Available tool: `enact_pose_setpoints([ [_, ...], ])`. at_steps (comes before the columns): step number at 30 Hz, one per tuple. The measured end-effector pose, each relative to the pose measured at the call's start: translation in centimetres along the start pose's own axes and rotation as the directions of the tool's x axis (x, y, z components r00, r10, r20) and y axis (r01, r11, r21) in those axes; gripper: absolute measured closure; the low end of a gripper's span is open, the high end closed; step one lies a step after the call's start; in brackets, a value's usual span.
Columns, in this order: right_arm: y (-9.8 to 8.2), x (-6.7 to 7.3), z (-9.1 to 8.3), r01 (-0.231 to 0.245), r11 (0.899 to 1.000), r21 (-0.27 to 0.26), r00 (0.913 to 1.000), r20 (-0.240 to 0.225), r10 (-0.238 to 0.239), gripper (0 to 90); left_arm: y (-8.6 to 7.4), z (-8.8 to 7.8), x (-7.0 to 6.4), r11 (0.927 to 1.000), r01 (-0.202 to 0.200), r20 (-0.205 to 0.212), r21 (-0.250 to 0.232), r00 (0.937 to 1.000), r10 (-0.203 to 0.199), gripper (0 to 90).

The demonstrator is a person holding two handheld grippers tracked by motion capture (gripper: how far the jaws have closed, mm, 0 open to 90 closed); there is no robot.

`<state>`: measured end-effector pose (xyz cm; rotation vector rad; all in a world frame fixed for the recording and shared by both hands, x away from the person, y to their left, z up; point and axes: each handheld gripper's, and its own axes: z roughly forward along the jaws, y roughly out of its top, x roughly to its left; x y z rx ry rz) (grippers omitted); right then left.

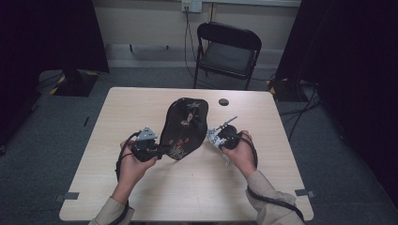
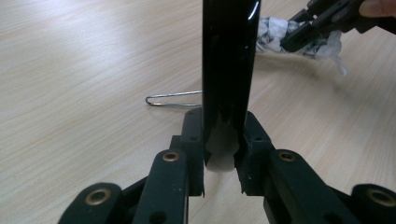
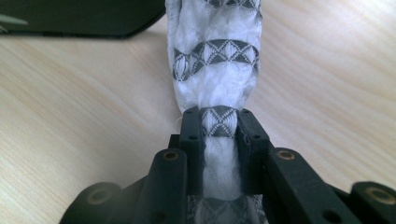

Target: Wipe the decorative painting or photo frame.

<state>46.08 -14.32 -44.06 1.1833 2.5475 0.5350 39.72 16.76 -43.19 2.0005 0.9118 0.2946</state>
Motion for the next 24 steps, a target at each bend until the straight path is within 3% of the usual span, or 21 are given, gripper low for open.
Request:
enact_pose_setpoints([
  [13, -1.0, 1.0, 0.6, 0.027, 1.0, 0.009, 0.9994, -0.023, -0.027, 75.7, -0.2, -0.3, 0.0, 0.9998, 0.012, -0.018, 0.015, 0.9998, -0.012, 72.6],
  [17, -1.5, 0.9, 0.5, 0.032, 0.999, 0.001, 0.9993, -0.019, -0.032, 75.6, -0.5, -0.6, 0.1, 0.9994, 0.032, -0.03, 0.014, 0.999, -0.032, 66.1],
  [24, -2.1, 0.0, 0.1, 0.001, 1.0, -0.01, 1.0, 0.01, -0.001, 75.3, -1.0, -1.1, 0.4, 0.9977, 0.052, -0.065, 0.044, 0.9967, -0.049, 45.0],
])
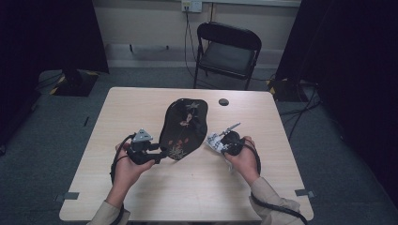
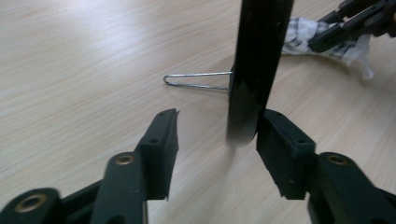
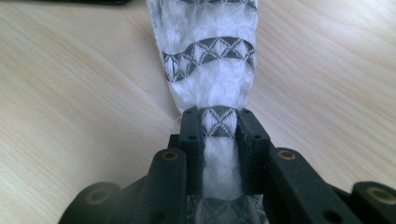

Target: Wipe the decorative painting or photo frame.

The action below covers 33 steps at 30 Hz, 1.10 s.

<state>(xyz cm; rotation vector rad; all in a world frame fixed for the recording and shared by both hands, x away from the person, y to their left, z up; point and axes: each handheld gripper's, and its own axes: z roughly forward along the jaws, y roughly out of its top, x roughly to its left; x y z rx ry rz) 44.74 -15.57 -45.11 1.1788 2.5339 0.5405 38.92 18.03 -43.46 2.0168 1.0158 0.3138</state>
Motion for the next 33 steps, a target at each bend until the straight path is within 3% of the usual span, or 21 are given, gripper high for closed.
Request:
enact_pose_setpoints([
  [13, -1.8, -2.2, -0.6, -0.06, 0.998, -0.036, 0.9981, 0.014, 0.06, 72.7, -0.9, -0.5, 0.5, 0.9991, 0.006, -0.03, 0.041, 0.9995, -0.005, 33.3],
  [20, -2.7, -2.7, -1.2, -0.057, 0.994, -0.097, 0.9984, -0.006, 0.057, 53.4, -1.5, -0.7, 0.9, 0.9983, 0.008, -0.046, 0.058, 0.9989, -0.006, 30.8],
  [25, -3.2, -2.8, -1.9, -0.051, 0.991, -0.125, 0.9986, -0.024, 0.048, 46.5, -1.7, -0.9, 1.2, 0.9976, 0.014, -0.052, 0.068, 0.9986, -0.01, 29.3],
  [33, -4.1, -2.8, -3.4, -0.053, 0.976, -0.21, 0.9969, -0.068, 0.04, 37.5, -1.9, -1.2, 1.5, 0.9972, 0.024, -0.063, 0.071, 0.9978, -0.02, 28.7],
])
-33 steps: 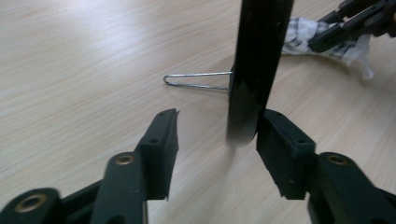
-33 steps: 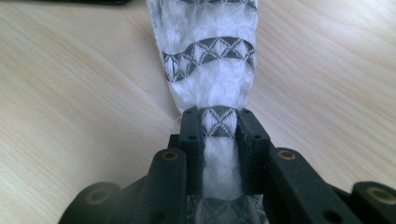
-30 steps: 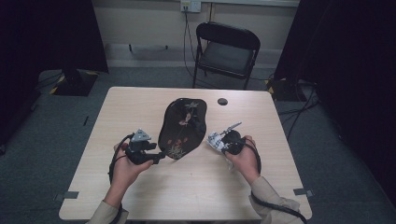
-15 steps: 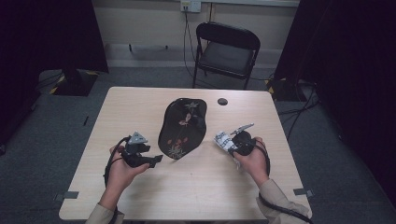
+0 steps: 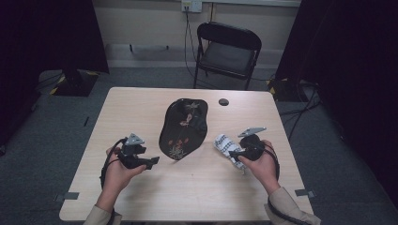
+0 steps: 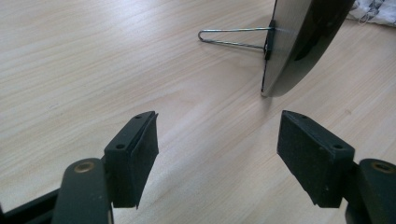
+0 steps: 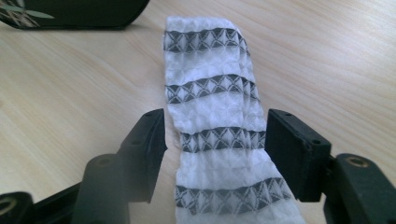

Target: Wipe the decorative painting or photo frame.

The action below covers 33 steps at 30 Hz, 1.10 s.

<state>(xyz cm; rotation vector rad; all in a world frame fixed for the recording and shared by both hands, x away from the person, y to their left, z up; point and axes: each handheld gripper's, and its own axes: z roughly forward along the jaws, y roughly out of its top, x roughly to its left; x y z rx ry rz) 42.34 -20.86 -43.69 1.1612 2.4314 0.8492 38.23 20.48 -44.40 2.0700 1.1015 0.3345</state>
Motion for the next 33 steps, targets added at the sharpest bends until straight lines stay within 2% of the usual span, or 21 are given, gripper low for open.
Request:
enact_pose_setpoints([
  [7, -0.9, -0.4, -0.8, -0.027, 0.999, -0.021, 0.9991, -0.035, 0.026, 33.8, -0.4, -0.2, 0.8, 1.0, -0.002, -0.024, 0.008, 0.9997, 0.002, 26.8],
  [13, -1.8, -0.7, -1.6, -0.035, 0.999, -0.036, 0.9988, -0.035, 0.034, 31.3, -0.6, -0.5, 1.0, 1.0, 0.008, -0.026, -0.005, 0.9996, -0.008, 25.9],
  [15, -2.1, -0.9, -1.8, -0.043, 0.998, -0.039, 0.9984, -0.038, 0.041, 30.2, -0.6, -0.5, 1.1, 1.0, 0.002, -0.035, -0.005, 0.9994, -0.002, 25.4],
  [20, -2.8, -1.3, -2.3, -0.061, 0.997, -0.046, 0.9974, -0.041, 0.059, 28.3, -0.6, -0.6, 1.3, 0.9999, -0.012, -0.023, -0.004, 0.9997, 0.012, 24.2],
  [29, -4.2, -1.7, -2.7, -0.079, 0.996, -0.043, 0.9965, -0.031, 0.078, 26.4, -0.8, -0.9, 1.8, 0.9999, 0.008, -0.026, -0.013, 0.9996, -0.008, 23.6],
  [33, -5.1, -2.0, -3.2, -0.095, 0.994, -0.046, 0.9953, -0.026, 0.094, 25.1, -0.8, -1.0, 1.9, 1.0, -0.008, -0.034, -0.005, 0.9994, 0.007, 23.6],
])
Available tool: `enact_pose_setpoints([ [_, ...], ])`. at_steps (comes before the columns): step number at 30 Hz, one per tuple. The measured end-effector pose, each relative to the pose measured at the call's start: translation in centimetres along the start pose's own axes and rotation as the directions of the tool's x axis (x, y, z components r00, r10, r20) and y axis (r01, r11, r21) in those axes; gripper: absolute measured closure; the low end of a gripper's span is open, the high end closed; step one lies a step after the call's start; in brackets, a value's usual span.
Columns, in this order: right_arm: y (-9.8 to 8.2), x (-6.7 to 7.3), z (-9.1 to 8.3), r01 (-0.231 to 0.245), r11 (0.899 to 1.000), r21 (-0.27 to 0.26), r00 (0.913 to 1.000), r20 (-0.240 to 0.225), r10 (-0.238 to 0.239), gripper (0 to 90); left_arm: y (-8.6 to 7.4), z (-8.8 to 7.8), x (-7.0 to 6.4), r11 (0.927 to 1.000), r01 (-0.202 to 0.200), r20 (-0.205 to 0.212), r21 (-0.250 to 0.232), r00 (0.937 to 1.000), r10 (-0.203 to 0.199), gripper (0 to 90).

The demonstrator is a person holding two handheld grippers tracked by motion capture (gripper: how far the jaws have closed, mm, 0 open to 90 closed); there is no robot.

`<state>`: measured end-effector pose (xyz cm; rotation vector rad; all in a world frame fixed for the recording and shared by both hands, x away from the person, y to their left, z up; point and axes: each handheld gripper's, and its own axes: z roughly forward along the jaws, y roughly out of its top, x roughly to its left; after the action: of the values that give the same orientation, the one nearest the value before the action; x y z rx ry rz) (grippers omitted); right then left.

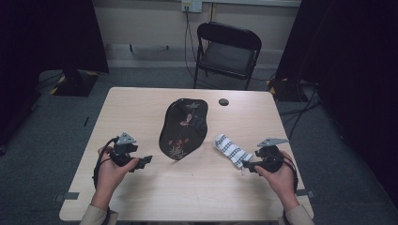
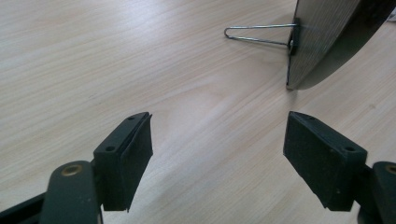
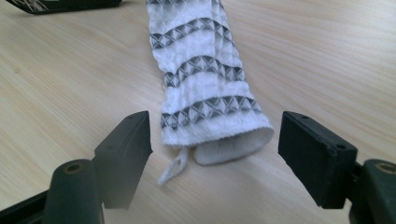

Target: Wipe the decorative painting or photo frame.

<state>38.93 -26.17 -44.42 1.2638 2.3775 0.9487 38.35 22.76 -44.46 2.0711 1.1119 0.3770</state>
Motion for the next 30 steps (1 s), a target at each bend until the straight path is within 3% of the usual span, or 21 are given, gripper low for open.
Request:
enact_pose_setpoints([
  [11, -2.5, -1.1, -1.0, -0.02, 1.0, 0.005, 0.9998, 0.0, 0.02, 20.2, -0.1, 0.0, 0.1, 0.9999, -0.001, 0.013, 0.016, 0.9999, 0.001, 23.2],
  [24, -5.2, -1.2, -1.7, -0.033, 0.999, 0.01, 0.9993, 0.019, 0.033, 18.9, -0.1, 0.4, 0.2, 0.9998, 0.001, 0.019, 0.021, 0.9998, -0.001, 23.0],
  [30, -6.2, -1.4, -1.9, -0.04, 0.999, 0.017, 0.9987, 0.034, 0.039, 18.9, -0.1, 0.5, 0.3, 0.9993, -0.019, 0.022, 0.032, 0.9996, 0.018, 22.6],
])
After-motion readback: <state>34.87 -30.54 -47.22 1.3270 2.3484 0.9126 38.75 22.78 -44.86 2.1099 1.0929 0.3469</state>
